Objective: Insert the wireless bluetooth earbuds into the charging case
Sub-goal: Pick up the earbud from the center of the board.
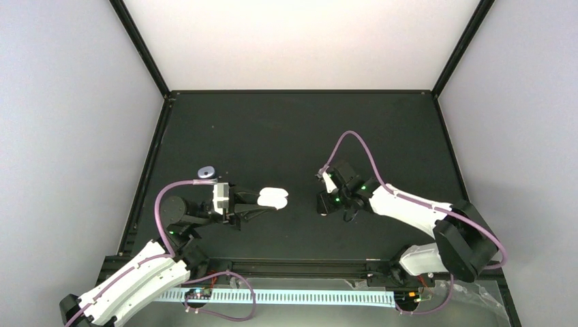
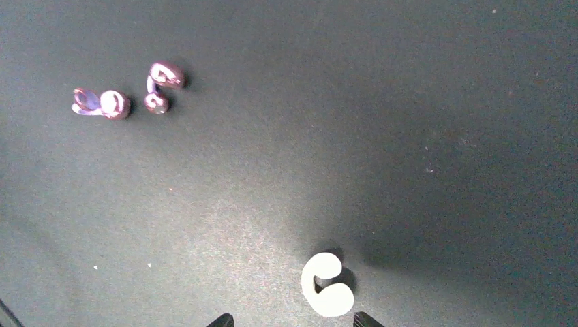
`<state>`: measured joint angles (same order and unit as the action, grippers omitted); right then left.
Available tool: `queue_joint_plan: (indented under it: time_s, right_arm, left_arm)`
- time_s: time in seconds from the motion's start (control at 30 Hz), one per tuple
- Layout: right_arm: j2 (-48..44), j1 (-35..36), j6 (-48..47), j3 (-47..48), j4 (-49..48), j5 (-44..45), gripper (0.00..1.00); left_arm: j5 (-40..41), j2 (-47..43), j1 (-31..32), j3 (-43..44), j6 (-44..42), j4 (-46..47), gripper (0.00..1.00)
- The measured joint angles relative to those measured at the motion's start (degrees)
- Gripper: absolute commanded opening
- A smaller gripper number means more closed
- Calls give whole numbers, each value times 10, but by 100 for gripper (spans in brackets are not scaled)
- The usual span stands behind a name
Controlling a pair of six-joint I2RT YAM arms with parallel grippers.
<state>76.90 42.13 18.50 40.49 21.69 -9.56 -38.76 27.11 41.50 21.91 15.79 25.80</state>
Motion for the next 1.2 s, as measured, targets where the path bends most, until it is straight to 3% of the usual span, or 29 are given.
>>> queue_joint_plan:
  time_s: [0.7, 1.2]
  right_arm:
    - [59, 16, -20, 16, 2, -32, 43]
    - [65, 17, -17, 21, 2, 9, 40]
  left_arm:
    - [0, 0, 0, 0, -3, 0, 1]
    - [0, 0, 0, 0, -3, 0, 1]
